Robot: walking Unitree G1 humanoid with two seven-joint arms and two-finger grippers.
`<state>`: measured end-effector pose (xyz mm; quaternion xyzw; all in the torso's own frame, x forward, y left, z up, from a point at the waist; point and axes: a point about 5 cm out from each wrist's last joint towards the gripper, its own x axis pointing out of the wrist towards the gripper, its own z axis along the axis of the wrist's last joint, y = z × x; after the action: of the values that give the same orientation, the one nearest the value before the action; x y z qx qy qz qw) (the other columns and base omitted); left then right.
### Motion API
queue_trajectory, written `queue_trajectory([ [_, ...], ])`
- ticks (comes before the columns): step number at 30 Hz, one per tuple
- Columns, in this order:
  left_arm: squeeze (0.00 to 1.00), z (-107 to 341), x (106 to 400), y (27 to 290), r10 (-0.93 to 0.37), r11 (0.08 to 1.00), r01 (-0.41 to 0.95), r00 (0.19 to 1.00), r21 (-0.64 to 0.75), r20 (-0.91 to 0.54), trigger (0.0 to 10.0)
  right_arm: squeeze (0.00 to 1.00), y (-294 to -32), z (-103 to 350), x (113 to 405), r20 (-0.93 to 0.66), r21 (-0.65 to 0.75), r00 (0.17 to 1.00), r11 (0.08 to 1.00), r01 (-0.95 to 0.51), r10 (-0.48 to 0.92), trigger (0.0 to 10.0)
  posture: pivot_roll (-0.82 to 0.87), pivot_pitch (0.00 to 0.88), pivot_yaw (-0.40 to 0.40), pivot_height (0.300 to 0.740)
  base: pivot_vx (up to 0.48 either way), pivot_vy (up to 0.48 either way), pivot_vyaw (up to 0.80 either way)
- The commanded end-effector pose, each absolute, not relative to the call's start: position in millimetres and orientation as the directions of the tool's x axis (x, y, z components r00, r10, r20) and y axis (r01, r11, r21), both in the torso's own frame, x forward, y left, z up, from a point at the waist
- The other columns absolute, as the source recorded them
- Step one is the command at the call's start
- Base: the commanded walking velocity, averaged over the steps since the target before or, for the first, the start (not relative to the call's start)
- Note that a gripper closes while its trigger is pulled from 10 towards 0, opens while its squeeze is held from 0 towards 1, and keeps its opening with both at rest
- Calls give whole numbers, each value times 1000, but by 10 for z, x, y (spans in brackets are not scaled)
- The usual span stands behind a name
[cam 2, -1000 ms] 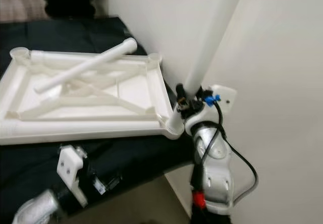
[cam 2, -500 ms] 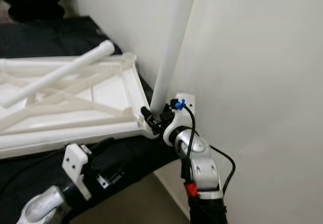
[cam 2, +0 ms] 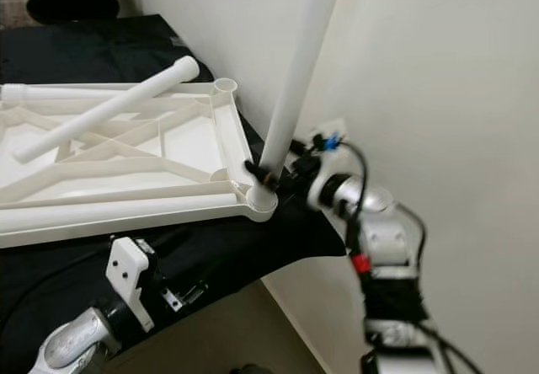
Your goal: Building children table
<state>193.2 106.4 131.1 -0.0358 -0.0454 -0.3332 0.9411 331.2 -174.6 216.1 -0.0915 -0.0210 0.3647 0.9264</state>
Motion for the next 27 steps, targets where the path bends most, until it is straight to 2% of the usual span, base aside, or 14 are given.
queue_trajectory([
  [1, 0, 1340, 1911, 1026, -630, 768, 639, 765, -40, 131, 10000, 1000, -1790, 2178, 3317, -10, -179, 701, 688, -703, 713, 10000, 20, 100, -153, 740, 0, 0, 0],
  [2, 0, 1338, 1908, 1028, -631, 767, 640, 765, -40, 130, 10000, 43, -1834, 2259, 3347, -4, -186, 664, 652, -735, 748, 10000, 21, 101, -152, 740, 0, 0, 0],
  [3, 0, 1338, 1908, 1028, -631, 767, 640, 765, -40, 130, 10000, 43, -1834, 2259, 3347, -4, -186, 664, 652, -735, 748, 10000, 21, 101, -152, 740, 0, 0, 0],
  [4, 0, 1338, 1904, 1029, -632, 767, 640, 764, -41, 129, 10000, 0, -1874, 2336, 3372, 4, -186, 632, 622, -761, 775, 10000, 26, 106, -152, 740, 0, 0, 0],
  [11, 0, 1345, 1880, 1023, -631, 767, 640, 765, -41, 128, 10000, 0, -2009, 2649, 3462, 44, -202, 528, 525, -827, 848, 10000, 38, 118, -152, 740, 0, 0, 0],
  [12, 0, 1347, 1871, 1021, -631, 767, 640, 765, -42, 128, 10000, 0, -2031, 2728, 3483, 62, -198, 499, 500, -843, 865, 8157, 40, 121, -151, 740, 0, 0, 0],
  [15, 0, 1349, 1865, 1020, -631, 767, 640, 765, -42, 128, 10000, 0, -2046, 2779, 3496, 75, -196, 479, 484, -853, 874, 8157, 40, 121, -151, 740, 0, 0, 0],
  [16, 0, 1352, 1858, 1019, -631, 767, 640, 765, -43, 129, 10000, 0, -2065, 2819, 3514, 85, -197, 469, 476, -857, 879, 0, 44, 125, -151, 740, 0, 0, 0],
  [18, 0, 1360, 1842, 1015, -630, 768, 639, 765, -45, 131, 10000, 0, -2116, 2866, 3520, 79, -205, 434, 440, -874, 898, 0, 47, 134, -154, 740, 0, 0, 0],
  [27, 0, 1380, 1828, 999, -629, 767, 640, 765, -51, 136, 10000, 0, -2156, 2860, 3470, 33, -208, 370, 369, -906, 928, 0, 32, 143, -155, 740, 0, 0, 0],
])
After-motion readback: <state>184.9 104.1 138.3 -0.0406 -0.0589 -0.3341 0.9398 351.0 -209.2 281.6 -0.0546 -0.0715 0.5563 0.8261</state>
